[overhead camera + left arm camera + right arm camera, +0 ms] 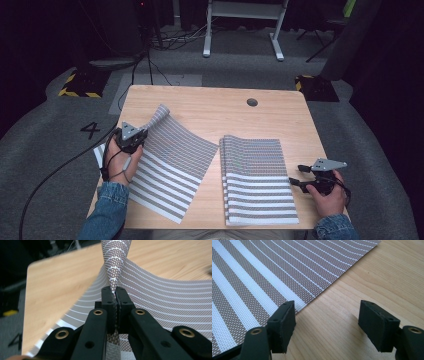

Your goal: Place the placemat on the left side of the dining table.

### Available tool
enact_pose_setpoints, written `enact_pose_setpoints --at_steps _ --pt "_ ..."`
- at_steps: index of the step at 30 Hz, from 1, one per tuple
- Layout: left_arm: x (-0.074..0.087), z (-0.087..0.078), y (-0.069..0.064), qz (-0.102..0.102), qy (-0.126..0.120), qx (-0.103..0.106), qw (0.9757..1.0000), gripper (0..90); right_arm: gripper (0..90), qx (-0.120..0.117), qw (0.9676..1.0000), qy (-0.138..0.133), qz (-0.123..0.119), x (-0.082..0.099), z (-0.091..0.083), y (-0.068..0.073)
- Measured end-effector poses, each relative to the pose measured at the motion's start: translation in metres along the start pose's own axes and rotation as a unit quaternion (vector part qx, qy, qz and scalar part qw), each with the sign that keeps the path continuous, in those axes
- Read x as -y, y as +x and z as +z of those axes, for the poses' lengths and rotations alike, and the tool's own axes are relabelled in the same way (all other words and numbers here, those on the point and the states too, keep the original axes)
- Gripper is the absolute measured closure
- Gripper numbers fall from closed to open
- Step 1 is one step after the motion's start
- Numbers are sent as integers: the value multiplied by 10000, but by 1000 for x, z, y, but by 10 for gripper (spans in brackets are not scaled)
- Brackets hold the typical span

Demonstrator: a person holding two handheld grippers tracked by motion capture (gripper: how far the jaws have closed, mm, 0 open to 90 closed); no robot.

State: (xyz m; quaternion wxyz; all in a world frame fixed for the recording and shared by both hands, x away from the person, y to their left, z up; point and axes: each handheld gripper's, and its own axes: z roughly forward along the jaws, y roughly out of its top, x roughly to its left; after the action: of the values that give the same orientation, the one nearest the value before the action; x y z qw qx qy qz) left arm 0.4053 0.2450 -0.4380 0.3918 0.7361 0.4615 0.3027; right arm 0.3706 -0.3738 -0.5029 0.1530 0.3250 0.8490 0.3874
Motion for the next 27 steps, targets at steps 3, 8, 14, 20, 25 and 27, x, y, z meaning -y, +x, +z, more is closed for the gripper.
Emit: enact_pose_setpoints --at_steps 3,8,14,20,25,27 --pt "-12 4 -7 231 -202 125 9995 871 302 -3 10000 1 -11 0 0 0" --pt "-26 21 -18 606 -414 479 9962 864 301 7 10000 1 4 0 0 0" --pt "-37 73 -22 690 -150 28 9975 340 299 8 10000 5 -5 0 0 0" --pt "-29 71 -44 567 13 462 9973 288 298 13 10000 5 10 0 0 0" --pt "-25 60 -70 441 156 973 9942 298 298 13 10000 5 11 0 0 0" --pt "-24 58 -85 422 197 1260 9909 306 298 7 10000 9 12 0 0 0"
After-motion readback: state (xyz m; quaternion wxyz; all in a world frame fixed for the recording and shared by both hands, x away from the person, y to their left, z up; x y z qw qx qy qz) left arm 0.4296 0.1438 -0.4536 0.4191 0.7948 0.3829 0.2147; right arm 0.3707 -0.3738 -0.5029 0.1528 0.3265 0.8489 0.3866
